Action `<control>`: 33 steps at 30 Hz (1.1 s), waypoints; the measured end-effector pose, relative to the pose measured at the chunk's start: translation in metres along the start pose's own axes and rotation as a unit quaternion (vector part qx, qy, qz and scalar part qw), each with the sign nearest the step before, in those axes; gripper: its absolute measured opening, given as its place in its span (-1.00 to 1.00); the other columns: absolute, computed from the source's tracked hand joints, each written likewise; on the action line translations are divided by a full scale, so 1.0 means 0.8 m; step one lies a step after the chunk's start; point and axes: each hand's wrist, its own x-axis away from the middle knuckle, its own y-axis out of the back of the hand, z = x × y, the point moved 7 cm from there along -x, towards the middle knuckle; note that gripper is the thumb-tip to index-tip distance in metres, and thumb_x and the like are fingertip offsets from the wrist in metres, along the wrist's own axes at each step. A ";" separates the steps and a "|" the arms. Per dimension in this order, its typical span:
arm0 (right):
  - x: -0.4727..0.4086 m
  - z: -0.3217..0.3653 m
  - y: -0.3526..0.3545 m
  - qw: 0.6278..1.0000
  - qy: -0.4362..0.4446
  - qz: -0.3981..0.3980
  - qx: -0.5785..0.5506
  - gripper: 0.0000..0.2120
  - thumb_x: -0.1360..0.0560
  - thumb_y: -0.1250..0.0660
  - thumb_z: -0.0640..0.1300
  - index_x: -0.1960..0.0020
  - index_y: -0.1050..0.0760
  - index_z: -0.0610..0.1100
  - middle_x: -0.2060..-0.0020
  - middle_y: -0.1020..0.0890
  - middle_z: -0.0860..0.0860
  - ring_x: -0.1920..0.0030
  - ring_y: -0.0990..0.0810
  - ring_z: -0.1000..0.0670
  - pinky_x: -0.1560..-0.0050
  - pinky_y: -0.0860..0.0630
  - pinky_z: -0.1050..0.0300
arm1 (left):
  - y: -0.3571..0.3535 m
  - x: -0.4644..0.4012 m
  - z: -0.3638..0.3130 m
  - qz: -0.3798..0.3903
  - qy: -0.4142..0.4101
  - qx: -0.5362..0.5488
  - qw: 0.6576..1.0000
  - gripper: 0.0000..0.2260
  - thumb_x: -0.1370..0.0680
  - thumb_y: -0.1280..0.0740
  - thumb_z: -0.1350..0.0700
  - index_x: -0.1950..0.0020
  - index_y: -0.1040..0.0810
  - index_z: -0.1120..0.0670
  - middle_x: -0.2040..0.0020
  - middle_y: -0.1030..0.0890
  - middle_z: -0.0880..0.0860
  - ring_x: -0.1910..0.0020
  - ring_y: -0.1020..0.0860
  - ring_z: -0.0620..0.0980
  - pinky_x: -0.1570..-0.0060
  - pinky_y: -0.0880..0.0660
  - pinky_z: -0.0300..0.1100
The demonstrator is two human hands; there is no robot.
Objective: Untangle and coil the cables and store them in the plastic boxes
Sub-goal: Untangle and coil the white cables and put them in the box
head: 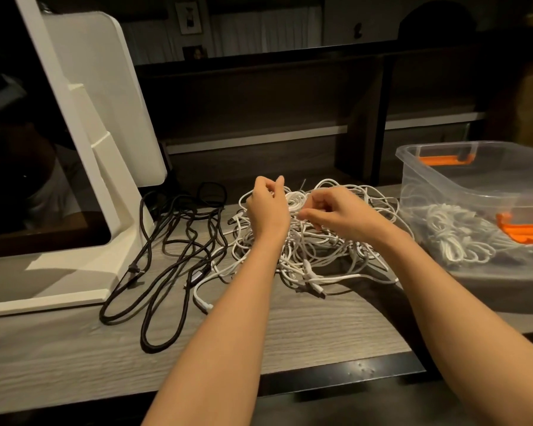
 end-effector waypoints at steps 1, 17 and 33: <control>0.000 0.002 0.005 0.999 0.017 -0.030 0.019 -0.89 -0.54 -0.34 -0.12 0.16 -0.55 -0.07 0.40 -0.54 0.09 0.42 -0.47 0.23 0.35 -0.36 0.40 | -0.002 0.000 -0.004 0.010 -0.028 -0.024 0.999 -0.79 -0.66 -0.20 0.03 0.08 -0.47 0.13 0.31 -0.45 -0.05 0.33 -0.42 -0.13 0.37 -0.31 -0.29; 0.003 -0.032 0.019 0.982 -0.061 -0.069 -0.167 -0.82 -0.54 -0.32 -0.08 0.07 -0.62 -0.17 0.37 -0.57 -0.06 0.42 -0.45 0.06 0.40 -0.37 0.24 | -0.046 0.025 -0.024 0.327 0.000 0.118 0.937 -0.53 -0.68 0.01 -0.12 -0.13 -0.49 0.24 0.41 -0.54 0.03 0.55 -0.48 -0.12 0.58 -0.39 -0.29; 0.002 -0.058 0.017 0.943 -0.172 -0.152 -0.242 -0.92 -0.58 -0.25 -0.21 -0.02 -0.42 -0.22 0.47 -0.45 -0.01 0.60 -0.36 0.18 0.56 -0.28 0.35 | -0.060 0.031 -0.007 0.342 0.089 0.210 0.912 -0.73 -0.66 -0.18 0.01 -0.05 -0.50 0.22 0.29 -0.52 0.05 0.40 -0.45 -0.16 0.52 -0.34 -0.38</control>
